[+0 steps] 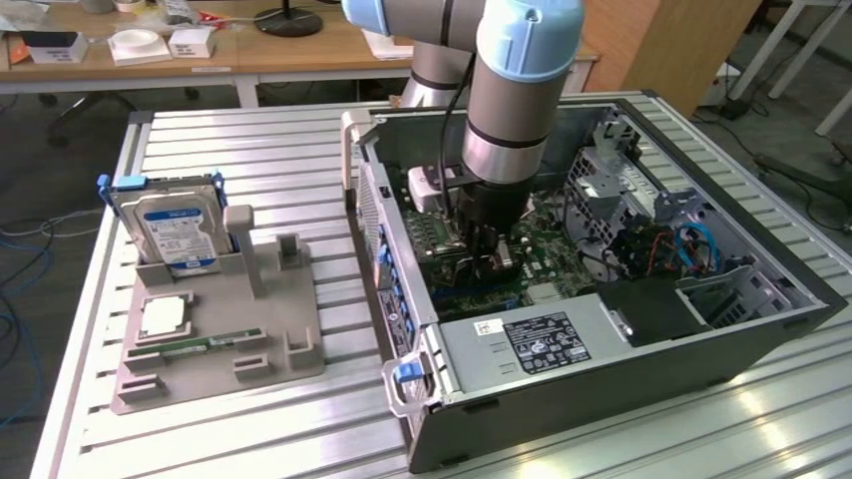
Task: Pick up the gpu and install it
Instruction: 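Insert the gpu into the slot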
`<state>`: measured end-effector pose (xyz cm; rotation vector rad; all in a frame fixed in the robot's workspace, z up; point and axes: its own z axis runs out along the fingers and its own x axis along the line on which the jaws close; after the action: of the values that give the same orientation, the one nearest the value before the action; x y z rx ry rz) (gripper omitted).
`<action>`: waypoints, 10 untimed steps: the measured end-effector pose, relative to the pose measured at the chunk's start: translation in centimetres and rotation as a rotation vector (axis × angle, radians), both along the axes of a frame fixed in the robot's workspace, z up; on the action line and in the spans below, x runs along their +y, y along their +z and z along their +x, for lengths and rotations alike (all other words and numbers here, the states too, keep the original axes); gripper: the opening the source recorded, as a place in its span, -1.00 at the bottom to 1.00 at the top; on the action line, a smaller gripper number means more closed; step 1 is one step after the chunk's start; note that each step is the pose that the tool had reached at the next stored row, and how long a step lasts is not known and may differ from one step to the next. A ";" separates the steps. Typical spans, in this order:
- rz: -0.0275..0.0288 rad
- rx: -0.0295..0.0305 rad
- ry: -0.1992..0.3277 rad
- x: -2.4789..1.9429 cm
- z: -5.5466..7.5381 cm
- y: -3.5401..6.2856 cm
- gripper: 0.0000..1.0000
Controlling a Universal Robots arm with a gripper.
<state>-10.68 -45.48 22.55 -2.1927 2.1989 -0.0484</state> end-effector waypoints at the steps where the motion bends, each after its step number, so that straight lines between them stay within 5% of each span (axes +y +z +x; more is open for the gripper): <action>1: -0.0011 -0.0008 0.000 -0.01 -0.1 -0.15 -0.47; 10: -0.0008 -0.0013 0.000 0.00 -0.1 -0.20 -0.47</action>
<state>-10.74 -45.48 22.34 -2.1922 2.1987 -0.0507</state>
